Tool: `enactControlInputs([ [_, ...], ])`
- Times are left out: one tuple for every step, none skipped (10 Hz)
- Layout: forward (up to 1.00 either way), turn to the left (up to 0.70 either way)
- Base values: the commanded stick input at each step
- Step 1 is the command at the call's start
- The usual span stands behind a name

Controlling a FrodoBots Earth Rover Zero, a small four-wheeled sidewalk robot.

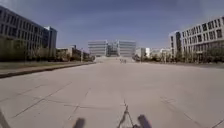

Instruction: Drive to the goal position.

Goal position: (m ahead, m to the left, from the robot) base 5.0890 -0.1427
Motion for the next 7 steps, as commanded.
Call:
enactControlInputs([
  [0.7,0.0],
  [0.7,0.0],
  [0.7,0.0],
  [0.7,0.0],
  [0.7,0.0],
  [0.7,0.0],
  [0.7,0.0],
])
